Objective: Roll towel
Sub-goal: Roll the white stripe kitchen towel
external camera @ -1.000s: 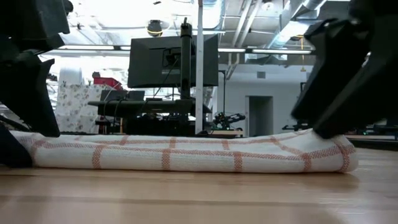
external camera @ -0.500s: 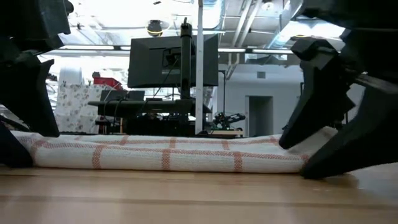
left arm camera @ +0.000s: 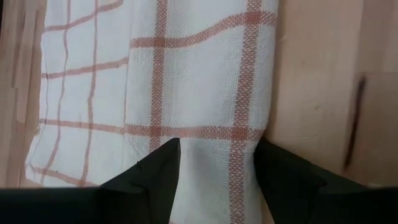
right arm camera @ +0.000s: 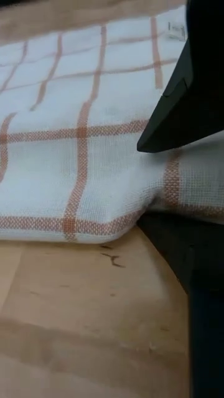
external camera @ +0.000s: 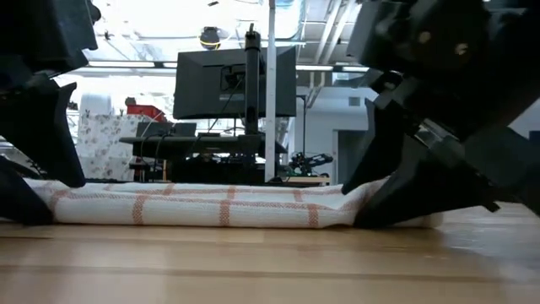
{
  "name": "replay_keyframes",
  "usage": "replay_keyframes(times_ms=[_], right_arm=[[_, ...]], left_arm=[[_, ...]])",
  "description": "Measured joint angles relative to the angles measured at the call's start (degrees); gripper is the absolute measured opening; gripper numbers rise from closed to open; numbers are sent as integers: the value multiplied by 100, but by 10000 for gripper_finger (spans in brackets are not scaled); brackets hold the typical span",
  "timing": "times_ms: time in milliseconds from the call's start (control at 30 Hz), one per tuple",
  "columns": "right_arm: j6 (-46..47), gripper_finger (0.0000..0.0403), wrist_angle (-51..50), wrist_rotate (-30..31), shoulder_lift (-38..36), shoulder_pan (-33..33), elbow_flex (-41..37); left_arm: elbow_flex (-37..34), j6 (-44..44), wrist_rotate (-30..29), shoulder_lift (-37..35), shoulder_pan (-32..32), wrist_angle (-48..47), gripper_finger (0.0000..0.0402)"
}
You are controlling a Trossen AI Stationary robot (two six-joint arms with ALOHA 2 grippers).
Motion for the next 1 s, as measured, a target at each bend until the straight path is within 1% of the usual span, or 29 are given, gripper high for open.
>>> replay_keyframes(times_ms=[67,167,200,233,367,467,600,700,867,1000], right_arm=[[184,122,4,-367,-5,-55,2],[371,48,30,-820,-34,-129,7],[404,26,36,-987,-61,-156,7],[438,16,46,-1185,-98,-182,3],[746,7,117,-2044,-295,-319,-11],[860,4,226,-2738,-507,-334,-13],[967,3,402,-3602,-781,-367,-26],[1136,2,729,-4228,-868,-404,-17],[1350,1,1006,-4962,-871,-424,-15],[1401,1,1236,-5624,-876,-523,-17]], left_arm=[[-2,-131,27,2,0,22,132],[-5,-286,195,-19,4,74,47],[-9,-327,287,-38,8,110,25],[-16,-361,373,-76,15,157,15],[-35,-342,932,-407,35,497,4],[-38,-330,1724,-734,27,911,2],[-129,-239,2573,-1194,31,1326,1],[-620,-442,3141,-1560,13,2196,1],[-1917,-1151,3541,-2364,43,3932,0],[-2708,-1380,3902,-3143,256,4902,0]])
